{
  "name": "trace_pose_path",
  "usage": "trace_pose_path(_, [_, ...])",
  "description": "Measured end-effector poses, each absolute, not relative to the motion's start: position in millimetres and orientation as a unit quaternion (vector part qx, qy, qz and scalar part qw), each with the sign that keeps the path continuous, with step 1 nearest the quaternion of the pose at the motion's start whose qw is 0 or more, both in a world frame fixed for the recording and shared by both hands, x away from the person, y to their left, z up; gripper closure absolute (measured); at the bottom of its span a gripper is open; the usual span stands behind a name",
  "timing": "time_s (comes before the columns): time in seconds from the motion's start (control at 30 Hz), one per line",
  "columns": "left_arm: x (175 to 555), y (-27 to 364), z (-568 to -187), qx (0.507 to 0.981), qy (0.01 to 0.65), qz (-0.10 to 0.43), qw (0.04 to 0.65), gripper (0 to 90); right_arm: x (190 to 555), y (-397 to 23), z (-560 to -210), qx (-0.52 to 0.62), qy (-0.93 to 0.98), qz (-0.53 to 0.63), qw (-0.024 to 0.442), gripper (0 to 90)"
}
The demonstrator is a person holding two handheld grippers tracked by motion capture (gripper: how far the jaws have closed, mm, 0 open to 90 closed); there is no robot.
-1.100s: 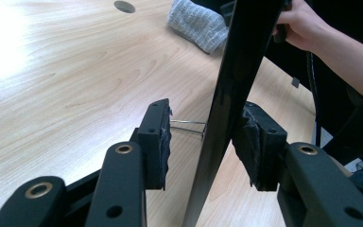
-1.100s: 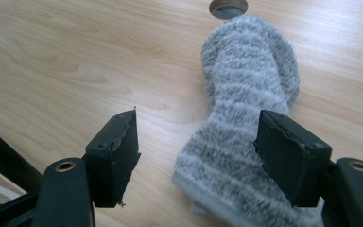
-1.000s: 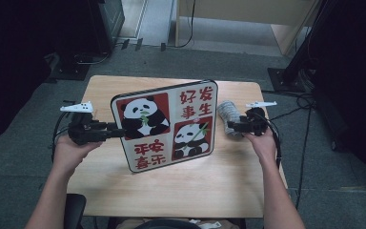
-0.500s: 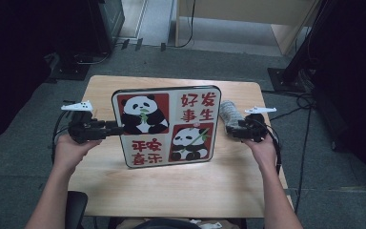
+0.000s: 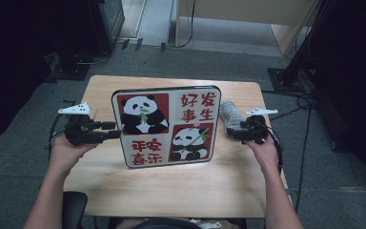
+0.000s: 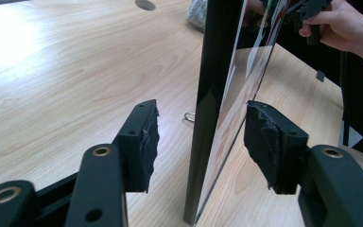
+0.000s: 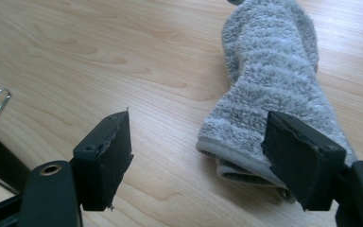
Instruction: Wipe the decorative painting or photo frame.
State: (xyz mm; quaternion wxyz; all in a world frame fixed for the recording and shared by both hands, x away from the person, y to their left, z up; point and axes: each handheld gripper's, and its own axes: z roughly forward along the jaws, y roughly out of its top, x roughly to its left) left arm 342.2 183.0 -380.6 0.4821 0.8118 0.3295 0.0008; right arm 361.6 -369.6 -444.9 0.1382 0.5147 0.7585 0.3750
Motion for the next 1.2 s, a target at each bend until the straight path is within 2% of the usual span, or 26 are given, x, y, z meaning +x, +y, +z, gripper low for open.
trace_pose_path(0.37, [344.3, 203.5, -387.6, 0.810, 0.341, 0.000, 0.477, 37.8, 363.6, -372.1, -446.5, 0.534, 0.744, 0.365, 0.166, 24.4])
trace_pose_path(0.57, [347.9, 213.7, -394.7, 0.808, 0.358, 0.006, 0.467, 35.3, 364.7, -370.2, -451.6, 0.537, 0.750, 0.350, 0.163, 24.3])
trace_pose_path(1.2, [358.7, 229.8, -412.9, 0.801, 0.395, 0.020, 0.449, 33.8, 361.7, -366.9, -451.9, 0.519, 0.756, 0.354, 0.182, 22.9])
